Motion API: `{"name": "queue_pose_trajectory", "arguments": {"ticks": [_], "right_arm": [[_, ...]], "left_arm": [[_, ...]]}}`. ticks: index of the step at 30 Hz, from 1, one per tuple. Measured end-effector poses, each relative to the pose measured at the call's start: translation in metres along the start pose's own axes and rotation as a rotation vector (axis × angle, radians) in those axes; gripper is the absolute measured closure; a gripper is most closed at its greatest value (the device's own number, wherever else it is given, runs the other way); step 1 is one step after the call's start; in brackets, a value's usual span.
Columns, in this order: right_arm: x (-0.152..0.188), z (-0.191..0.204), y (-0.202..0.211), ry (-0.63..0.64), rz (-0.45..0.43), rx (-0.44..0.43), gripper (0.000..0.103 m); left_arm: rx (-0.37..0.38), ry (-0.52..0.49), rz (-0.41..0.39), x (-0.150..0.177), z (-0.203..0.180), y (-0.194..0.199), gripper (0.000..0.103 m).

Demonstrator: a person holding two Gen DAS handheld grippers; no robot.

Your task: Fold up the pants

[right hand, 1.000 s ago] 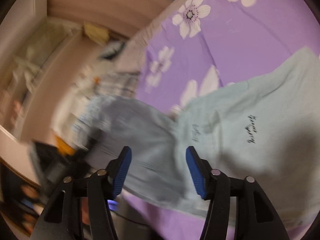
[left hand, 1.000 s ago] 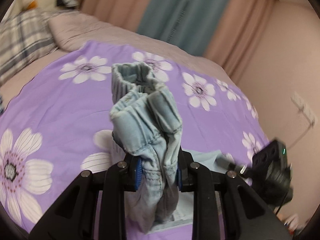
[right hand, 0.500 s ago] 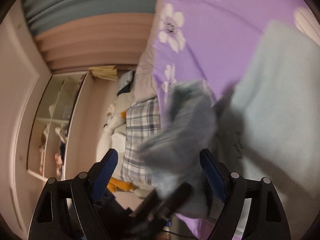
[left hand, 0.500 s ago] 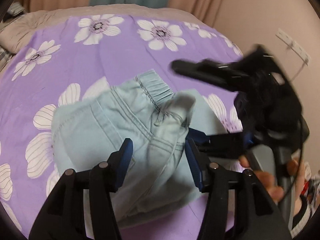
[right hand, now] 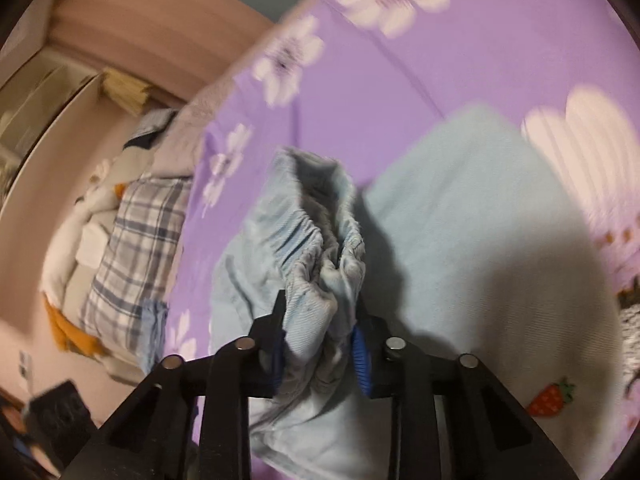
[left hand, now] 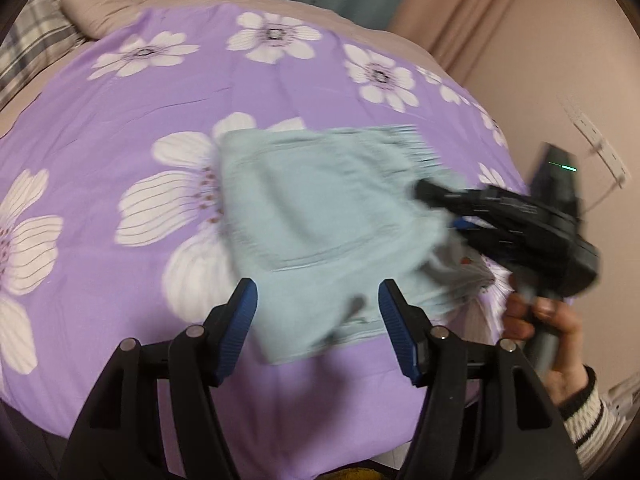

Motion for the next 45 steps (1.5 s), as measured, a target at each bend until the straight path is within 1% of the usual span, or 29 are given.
{"name": "queue_pose_trajectory", "arguments": {"ticks": [2,5,7,9,12,15,16,18,19,20,21,22,24,25,28,30,32,34,35,36,37,38,39,40,42,45], "right_arm": [[-0.001,0.007,0.021,0.033,-0.071,0.012,0.075],[-0.004,0.002,0.047,0.014,-0.151,0.035,0.075],[-0.007,-0.006,0.055,-0.002,-0.174,0.054,0.075],[-0.008,-0.026,0.053,-0.062,-0.145,0.065,0.075],[-0.002,-0.055,0.042,-0.155,-0.101,0.098,0.075],[0.004,-0.073,0.029,-0.176,-0.085,0.138,0.075],[0.004,-0.077,0.024,-0.185,-0.066,0.133,0.075],[0.0,-0.082,0.027,-0.205,-0.044,0.095,0.074],[-0.002,-0.082,0.029,-0.207,-0.027,0.085,0.07],[-0.004,-0.082,0.034,-0.213,-0.014,0.09,0.068],[-0.005,-0.081,0.04,-0.21,-0.015,0.102,0.064],[-0.004,-0.08,0.045,-0.196,-0.02,0.122,0.061],[0.002,-0.071,0.06,-0.142,-0.057,0.199,0.054],[0.006,-0.065,0.068,-0.103,-0.083,0.251,0.05],[0.017,-0.05,0.08,-0.005,-0.13,0.381,0.05],[0.024,-0.033,0.085,0.075,-0.169,0.414,0.05],[0.028,-0.014,0.084,0.164,-0.188,0.392,0.05],[0.031,0.008,0.073,0.254,-0.165,0.328,0.05],[0.033,0.02,0.061,0.309,-0.133,0.284,0.05],[0.035,0.029,0.052,0.344,-0.111,0.263,0.052],[0.037,0.038,0.041,0.384,-0.084,0.245,0.06],[0.039,0.049,0.027,0.434,-0.043,0.23,0.065],[0.041,0.057,0.017,0.467,-0.02,0.22,0.073],[0.042,0.064,0.007,0.502,0.0,0.208,0.079],[0.045,0.079,-0.011,0.584,0.027,0.196,0.085],[0.047,0.087,-0.035,0.631,0.07,0.184,0.087]], "left_arm": [[0.0,0.018,-0.004,0.0,0.005,0.002,0.04],[0.005,0.036,-0.008,-0.001,0.008,0.0,0.04],[0.01,0.046,-0.005,-0.002,0.008,-0.003,0.04],[0.012,0.052,0.0,-0.002,0.008,-0.006,0.04],[0.006,0.049,0.01,-0.002,0.007,-0.008,0.04],[-0.006,0.042,0.023,-0.001,0.008,-0.011,0.04],[-0.01,0.043,0.028,-0.001,0.008,-0.012,0.04],[-0.016,0.049,0.028,-0.001,0.011,-0.012,0.04],[-0.016,0.053,0.029,-0.002,0.013,-0.012,0.04],[-0.014,0.058,0.029,-0.002,0.015,-0.012,0.04],[-0.012,0.066,0.03,-0.003,0.018,-0.013,0.04],[-0.009,0.076,0.031,-0.003,0.02,-0.013,0.04],[0.002,0.09,0.034,-0.005,0.023,-0.015,0.04],[0.008,0.098,0.037,-0.007,0.025,-0.016,0.04],[0.02,0.131,0.043,-0.015,0.029,-0.02,0.04],[0.026,0.139,0.034,-0.022,0.028,-0.02,0.041],[0.026,0.122,0.016,-0.033,0.024,-0.02,0.041],[0.031,0.105,0.009,-0.043,0.021,-0.021,0.043],[0.043,0.099,0.009,-0.048,0.02,-0.022,0.047],[0.064,0.094,0.01,-0.055,0.018,-0.024,0.057],[0.074,0.091,0.012,-0.059,0.016,-0.026,0.067],[0.087,0.085,0.019,-0.065,0.014,-0.029,0.07],[0.1,0.081,0.025,-0.069,0.014,-0.032,0.076],[0.114,0.079,0.033,-0.073,0.013,-0.036,0.083],[0.151,0.077,0.05,-0.079,0.012,-0.043,0.087],[0.189,0.068,0.077,-0.085,0.011,-0.056,0.087]]}}
Point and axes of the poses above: each gripper's, at about its wrist camera, not at the fingertips, and y roughly against the way its jaws point, z to its left, x to its underside, the point moved 2 cm from there along -y, roughly the way its jaws point, and after that the axes turned 8 degrees about z, right-handed, at the moved point
